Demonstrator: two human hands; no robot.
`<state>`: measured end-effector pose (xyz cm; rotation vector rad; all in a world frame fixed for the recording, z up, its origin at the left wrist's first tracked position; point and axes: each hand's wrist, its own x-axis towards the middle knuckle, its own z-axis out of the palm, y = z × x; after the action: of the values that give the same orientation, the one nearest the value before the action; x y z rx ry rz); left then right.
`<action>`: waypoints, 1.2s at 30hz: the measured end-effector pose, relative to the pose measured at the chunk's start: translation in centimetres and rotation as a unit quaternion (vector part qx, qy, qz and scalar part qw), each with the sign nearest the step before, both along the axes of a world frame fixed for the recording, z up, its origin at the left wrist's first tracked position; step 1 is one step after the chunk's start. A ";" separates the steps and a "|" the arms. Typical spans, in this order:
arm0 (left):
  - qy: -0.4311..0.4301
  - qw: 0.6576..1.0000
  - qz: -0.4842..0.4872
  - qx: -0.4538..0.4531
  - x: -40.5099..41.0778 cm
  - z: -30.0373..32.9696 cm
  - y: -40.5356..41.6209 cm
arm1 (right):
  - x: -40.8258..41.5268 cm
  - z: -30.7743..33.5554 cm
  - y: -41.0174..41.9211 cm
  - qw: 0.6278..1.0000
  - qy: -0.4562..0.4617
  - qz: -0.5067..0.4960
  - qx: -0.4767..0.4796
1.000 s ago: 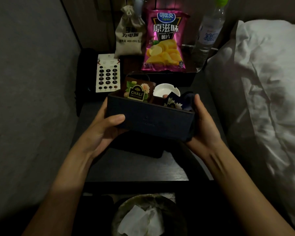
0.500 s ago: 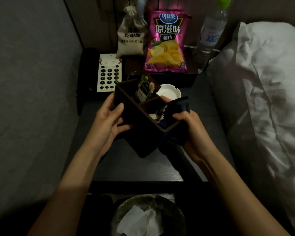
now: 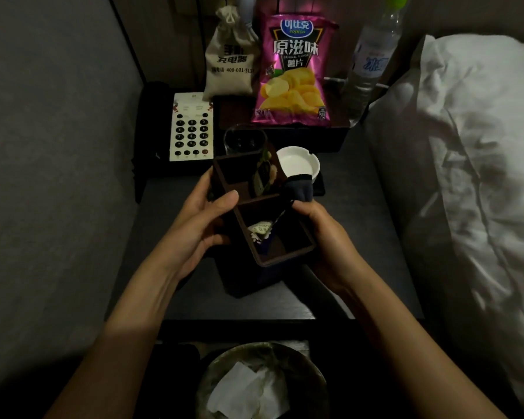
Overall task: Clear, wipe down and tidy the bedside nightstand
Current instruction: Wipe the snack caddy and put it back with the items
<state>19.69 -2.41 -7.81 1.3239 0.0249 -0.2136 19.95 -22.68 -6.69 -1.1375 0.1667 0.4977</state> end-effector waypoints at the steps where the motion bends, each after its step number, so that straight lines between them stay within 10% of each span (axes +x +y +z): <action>1: 0.009 1.000 -0.014 0.002 -0.1 0.0 -0.2 | 0.0 0.0 0.0 1.000 0.013 -0.001 0.002; 16: 0.046 0.983 -0.177 0.032 -0.7 0.2 -0.6 | 0.0 1.9 -0.1 0.992 0.015 0.002 0.123; 23: 0.060 0.966 -0.249 0.025 -0.7 -0.4 -1.0 | 0.6 2.1 -1.5 0.995 -0.006 0.102 -0.020; 36: 0.137 0.987 -0.075 0.045 0.6 0.0 -1.8 | 1.6 1.4 -2.1 0.991 -0.074 -0.093 -0.056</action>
<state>20.26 -4.23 -7.80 1.3790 0.1690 -0.5277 21.53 -24.82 -5.33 -1.2504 0.1710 0.2392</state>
